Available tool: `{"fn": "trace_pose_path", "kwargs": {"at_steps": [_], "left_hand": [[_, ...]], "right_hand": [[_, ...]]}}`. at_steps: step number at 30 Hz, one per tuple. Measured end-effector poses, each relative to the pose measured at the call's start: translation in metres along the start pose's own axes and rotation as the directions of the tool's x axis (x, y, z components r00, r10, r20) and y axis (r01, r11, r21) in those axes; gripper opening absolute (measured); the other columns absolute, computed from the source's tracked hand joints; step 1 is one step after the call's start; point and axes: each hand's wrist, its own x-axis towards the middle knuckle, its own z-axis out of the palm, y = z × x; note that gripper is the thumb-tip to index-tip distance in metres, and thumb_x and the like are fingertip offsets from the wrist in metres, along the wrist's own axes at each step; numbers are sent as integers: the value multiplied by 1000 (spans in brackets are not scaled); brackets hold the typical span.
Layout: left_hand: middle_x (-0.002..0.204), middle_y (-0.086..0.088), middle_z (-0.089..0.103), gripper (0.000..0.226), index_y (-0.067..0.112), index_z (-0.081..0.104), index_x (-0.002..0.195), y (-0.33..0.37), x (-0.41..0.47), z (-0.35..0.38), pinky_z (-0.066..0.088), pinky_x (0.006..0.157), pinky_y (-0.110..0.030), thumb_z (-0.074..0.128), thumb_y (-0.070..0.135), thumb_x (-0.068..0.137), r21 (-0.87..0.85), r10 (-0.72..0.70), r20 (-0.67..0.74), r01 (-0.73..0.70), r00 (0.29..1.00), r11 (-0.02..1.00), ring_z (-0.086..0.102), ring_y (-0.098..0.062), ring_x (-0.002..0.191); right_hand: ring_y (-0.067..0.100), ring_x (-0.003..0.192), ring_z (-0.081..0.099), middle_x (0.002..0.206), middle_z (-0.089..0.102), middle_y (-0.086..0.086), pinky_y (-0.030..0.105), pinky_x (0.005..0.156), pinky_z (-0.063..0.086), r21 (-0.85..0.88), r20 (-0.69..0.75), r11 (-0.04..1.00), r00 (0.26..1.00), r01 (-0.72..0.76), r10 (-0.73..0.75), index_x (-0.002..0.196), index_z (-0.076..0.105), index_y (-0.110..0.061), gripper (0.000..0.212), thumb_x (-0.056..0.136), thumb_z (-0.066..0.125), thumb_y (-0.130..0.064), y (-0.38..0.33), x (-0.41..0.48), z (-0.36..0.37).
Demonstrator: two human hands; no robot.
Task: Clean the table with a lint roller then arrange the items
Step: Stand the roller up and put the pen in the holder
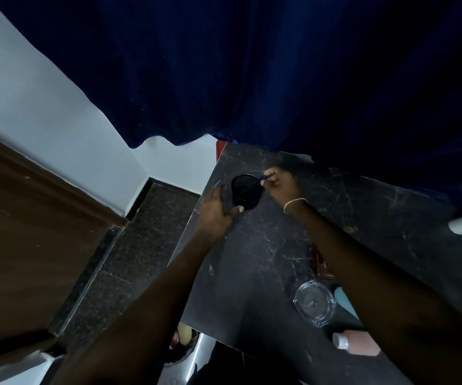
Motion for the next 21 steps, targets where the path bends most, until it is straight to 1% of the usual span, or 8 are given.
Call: {"fn": "trace_pose_path", "kwargs": {"at_steps": [4, 7, 9, 10, 14, 17, 19, 21], "left_hand": [[153, -7, 48, 97, 18, 33, 155, -7, 17, 2, 46, 113, -48, 85, 42, 77, -42, -6, 43, 8, 999, 999, 50, -26, 139], [151, 0, 51, 99, 26, 33, 150, -18, 30, 8, 47, 112, -45, 88, 44, 69, -67, 9, 92, -3, 996, 998, 54, -20, 134], [148, -2, 53, 101, 32, 34, 146, -36, 45, 22, 48, 111, -47, 89, 49, 64, -85, 40, 117, -30, 992, 996, 56, -22, 132], [145, -4, 56, 101, 33, 35, 145, -41, 52, 26, 49, 109, -50, 89, 51, 61, -96, 45, 131, -33, 990, 995, 57, -25, 131], [134, -1, 62, 95, 16, 40, 150, -25, 59, 22, 50, 104, -35, 90, 30, 71, -46, 66, 165, -59, 984, 997, 61, -20, 121], [137, -3, 64, 90, 14, 41, 153, -17, 77, 24, 46, 102, -25, 89, 19, 77, -76, 97, 187, -84, 978, 994, 61, -20, 126], [144, -5, 60, 85, 17, 41, 154, -8, 91, 19, 43, 106, -28, 85, 19, 81, -71, 97, 197, -85, 976, 994, 57, -21, 131], [145, -3, 58, 79, 19, 41, 153, -3, 111, 14, 42, 106, -29, 82, 17, 85, -102, 111, 181, -94, 977, 990, 55, -18, 132]], "right_hand": [[27, 90, 69, 100, 71, 13, 39, 85, 56, 33, -37, 996, 996, -77, 78, 107, 65, -8, 24, 87, 54, -2, 24, 3, 12], [4, 68, 62, 78, 65, -5, 12, 64, 51, -103, 49, 995, 999, -5, 10, 106, 57, -8, 18, 98, 40, -5, 40, 1, 19], [0, 45, 52, 59, 56, -8, 9, 42, 41, 323, 13, 940, 994, -111, 113, 96, 53, -8, 32, 106, 24, -20, 38, -1, 26], [0, 41, 48, 57, 54, -9, 9, 39, 37, 377, 96, 910, 985, -172, 147, 91, 53, -14, 29, 105, 29, -21, 36, -1, 34], [-8, 67, 38, 83, 36, -24, 7, 62, 37, -268, 270, 962, 953, -60, 135, 107, 52, -37, 36, 90, 64, -8, 19, -11, 42], [0, 85, 52, 110, 61, 0, 14, 78, 41, -148, 207, 974, 957, -174, 202, 137, 47, -3, 51, 89, 65, -8, 14, -4, 43], [28, 114, 59, 130, 57, 19, 30, 95, 45, -120, 161, 973, 963, -199, 217, 138, 44, 1, 55, 88, 66, -8, -1, 10, 38], [35, 122, 54, 133, 55, 21, 38, 103, 45, -114, 141, 975, 969, -190, 205, 139, 42, 1, 59, 86, 69, -9, -9, 28, 35]]}}
